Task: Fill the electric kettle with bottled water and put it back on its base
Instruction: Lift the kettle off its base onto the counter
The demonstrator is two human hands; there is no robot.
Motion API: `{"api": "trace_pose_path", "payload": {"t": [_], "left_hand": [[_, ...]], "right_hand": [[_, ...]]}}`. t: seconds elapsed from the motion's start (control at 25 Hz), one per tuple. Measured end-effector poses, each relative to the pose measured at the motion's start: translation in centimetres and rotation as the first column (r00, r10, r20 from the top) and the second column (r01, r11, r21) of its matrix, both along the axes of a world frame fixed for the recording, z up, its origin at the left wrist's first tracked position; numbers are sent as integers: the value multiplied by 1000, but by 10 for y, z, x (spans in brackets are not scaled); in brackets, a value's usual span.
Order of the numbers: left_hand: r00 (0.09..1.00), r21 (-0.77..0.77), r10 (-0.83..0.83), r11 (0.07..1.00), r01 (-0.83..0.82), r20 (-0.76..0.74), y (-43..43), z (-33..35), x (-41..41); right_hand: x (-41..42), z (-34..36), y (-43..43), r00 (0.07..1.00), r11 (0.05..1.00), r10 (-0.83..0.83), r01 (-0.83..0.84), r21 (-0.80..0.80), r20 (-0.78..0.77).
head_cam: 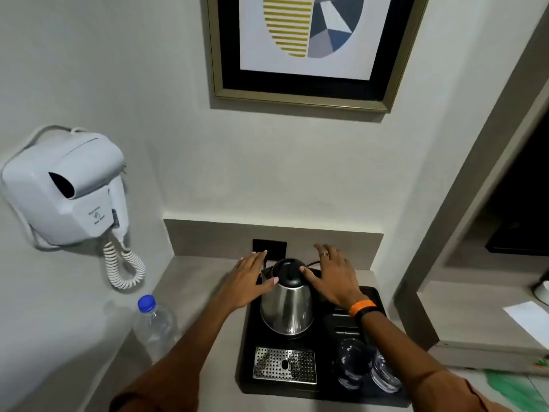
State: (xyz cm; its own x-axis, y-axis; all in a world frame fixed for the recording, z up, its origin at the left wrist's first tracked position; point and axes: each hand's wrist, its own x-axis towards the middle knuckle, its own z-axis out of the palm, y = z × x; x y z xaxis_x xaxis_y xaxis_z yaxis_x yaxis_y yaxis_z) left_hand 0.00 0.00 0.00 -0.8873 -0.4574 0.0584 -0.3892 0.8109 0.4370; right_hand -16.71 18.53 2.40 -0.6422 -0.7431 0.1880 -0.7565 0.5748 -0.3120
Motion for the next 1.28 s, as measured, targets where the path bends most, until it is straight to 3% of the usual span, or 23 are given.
{"api": "trace_pose_path", "payload": {"t": [0.12, 0.36, 0.72, 1.04, 1.28], "left_hand": [[999, 279, -46, 960, 38, 21, 3, -14, 2], [990, 463, 111, 885, -58, -88, 18, -40, -2], [936, 532, 284, 836, -135, -210, 20, -46, -1], [784, 611, 562, 727, -314, -265, -27, -13, 53], [665, 552, 715, 651, -520, -217, -36, -29, 82]], "right_hand": [[8, -15, 9, 999, 1000, 25, -26, 17, 24], [1, -24, 19, 983, 988, 144, -149, 37, 115], [-5, -13, 2, 943, 947, 293, -264, -182, 157], [24, 20, -95, 864, 846, 487, -429, -316, 130], [60, -8, -160, 779, 845, 526, -431, -317, 341]]}}
